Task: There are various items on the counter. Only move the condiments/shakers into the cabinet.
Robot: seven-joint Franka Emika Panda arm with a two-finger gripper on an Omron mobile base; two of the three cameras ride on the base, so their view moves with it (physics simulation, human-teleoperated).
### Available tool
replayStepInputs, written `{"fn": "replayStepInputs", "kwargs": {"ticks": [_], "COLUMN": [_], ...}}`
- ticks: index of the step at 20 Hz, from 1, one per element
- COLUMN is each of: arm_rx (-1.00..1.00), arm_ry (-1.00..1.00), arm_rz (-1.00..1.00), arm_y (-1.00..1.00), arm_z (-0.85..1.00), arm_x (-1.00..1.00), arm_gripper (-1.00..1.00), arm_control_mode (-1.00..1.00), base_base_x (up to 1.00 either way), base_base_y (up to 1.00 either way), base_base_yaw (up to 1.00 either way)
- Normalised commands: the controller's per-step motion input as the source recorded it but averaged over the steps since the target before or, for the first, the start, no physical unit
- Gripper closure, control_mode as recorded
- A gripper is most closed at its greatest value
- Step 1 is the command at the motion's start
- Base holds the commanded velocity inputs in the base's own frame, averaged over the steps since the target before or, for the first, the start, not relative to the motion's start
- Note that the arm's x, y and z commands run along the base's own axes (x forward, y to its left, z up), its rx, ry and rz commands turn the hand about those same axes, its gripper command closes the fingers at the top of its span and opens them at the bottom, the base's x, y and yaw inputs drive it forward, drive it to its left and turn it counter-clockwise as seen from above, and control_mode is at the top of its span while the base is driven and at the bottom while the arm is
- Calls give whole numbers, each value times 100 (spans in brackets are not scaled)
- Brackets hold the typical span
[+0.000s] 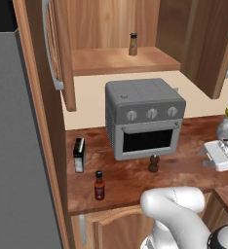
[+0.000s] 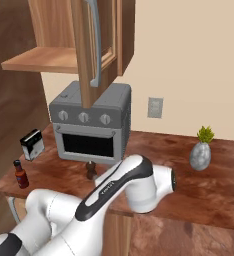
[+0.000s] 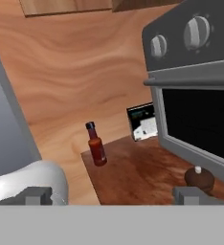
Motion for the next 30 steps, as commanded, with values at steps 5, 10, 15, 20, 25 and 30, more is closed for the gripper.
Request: {"fn": "replayStepInputs", "kwargs": {"ticks": [5, 10, 15, 20, 25, 30], "arm_rx": [0, 0, 0, 0, 0, 0], "arm_ry": [0, 0, 0, 0, 0, 0], "arm_rz": [0, 0, 1, 3, 3, 1], "arm_y": [8, 21, 33, 39, 28, 9], "arm_z": [-10, -22, -25, -24, -21, -16], "arm_x": [25, 17, 18, 24, 15, 11], "arm_gripper": [-100, -100, -100, -100, -100, -100], "arm_control_mode": [-100, -100, -100, -100, -100, -100], "base_base_x": [0, 0, 0, 0, 0, 0], "base_base_y": [0, 0, 0, 0, 0, 0], "base_base_yaw": [0, 0, 0, 0, 0, 0]}}
